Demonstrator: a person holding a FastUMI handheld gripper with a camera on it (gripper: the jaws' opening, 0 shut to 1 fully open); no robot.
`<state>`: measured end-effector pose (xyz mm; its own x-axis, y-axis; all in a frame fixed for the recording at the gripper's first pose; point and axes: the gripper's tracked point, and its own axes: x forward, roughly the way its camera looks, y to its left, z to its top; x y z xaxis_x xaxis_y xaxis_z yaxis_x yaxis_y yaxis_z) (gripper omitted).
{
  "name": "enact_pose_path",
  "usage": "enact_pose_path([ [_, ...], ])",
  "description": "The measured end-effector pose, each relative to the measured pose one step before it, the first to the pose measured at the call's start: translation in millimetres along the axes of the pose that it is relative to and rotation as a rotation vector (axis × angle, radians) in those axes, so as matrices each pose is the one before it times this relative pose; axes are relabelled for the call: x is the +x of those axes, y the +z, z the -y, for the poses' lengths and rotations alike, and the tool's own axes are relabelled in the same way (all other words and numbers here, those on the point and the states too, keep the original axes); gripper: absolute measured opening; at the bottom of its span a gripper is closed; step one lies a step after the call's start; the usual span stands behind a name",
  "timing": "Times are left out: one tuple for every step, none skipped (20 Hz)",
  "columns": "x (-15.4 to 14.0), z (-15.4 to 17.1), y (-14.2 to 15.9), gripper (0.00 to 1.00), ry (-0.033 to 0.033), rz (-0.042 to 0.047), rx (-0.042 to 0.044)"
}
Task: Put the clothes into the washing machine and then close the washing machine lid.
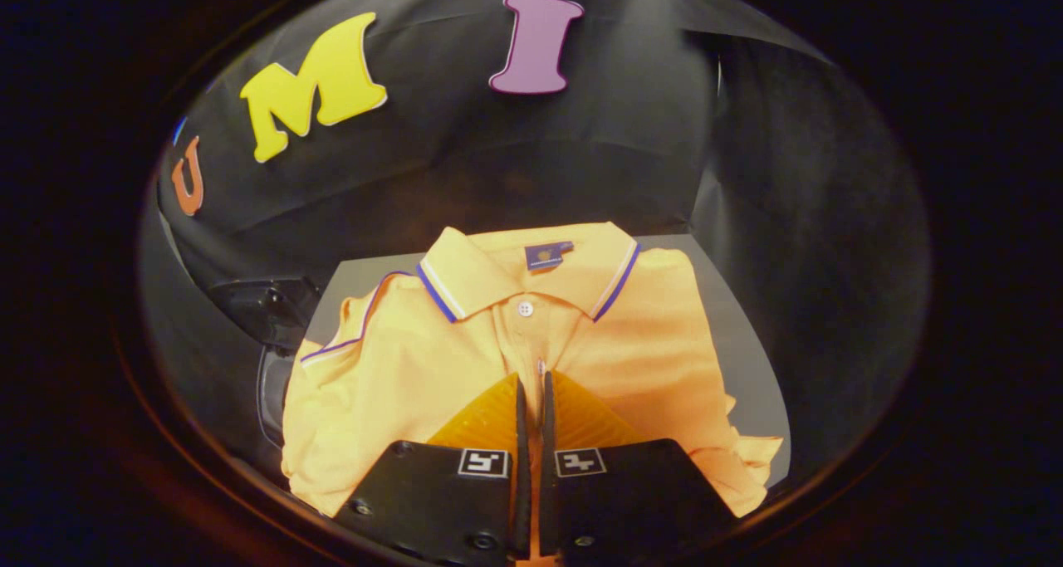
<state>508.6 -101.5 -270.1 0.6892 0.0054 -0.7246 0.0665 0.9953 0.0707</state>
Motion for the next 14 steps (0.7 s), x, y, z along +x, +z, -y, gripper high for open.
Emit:
enact_pose_path([
  [0.56,0.64,-0.31,0.07,0.01911,0.00688,0.01403],
  [0.79,-0.29,-1.37,0.06,0.01445,-0.00556,0.02018],
  [-0.77,0.64,-0.22,0.06,0.01017,-0.00504,0.01570],
  [-0.62,0.26,0.19,0.06,0.00870,-0.00557,0.00269],
  [-1.62,0.83,-1.07,0.06,0.00007,-0.00130,0.00340],
  [-1.88,0.10,-0.07,0.05,-0.00111,0.01053,-0.00319],
  [-4.45,-1.30,-0.73,0.05,0.00185,0.00761,-0.00328],
  [-5.50,-2.59,-0.58,0.05,0.00305,0.00891,0.00078],
  [-9.39,-3.03,-0.38,0.05,0.00279,0.02051,0.00366],
  [-9.16,-5.13,-0.08,0.05,0.00220,0.01760,-0.00095],
  [-12.90,-1.50,0.63,0.05,0.00297,0.01303,0.00043],
  [-10.84,-3.41,2.73,0.05,0.00659,0.01332,0.00530],
  [-11.44,-6.58,1.90,0.05,0.00828,0.01555,0.00841],
  [-10.86,-6.99,3.66,0.05,0.00815,0.01751,0.00480],
])
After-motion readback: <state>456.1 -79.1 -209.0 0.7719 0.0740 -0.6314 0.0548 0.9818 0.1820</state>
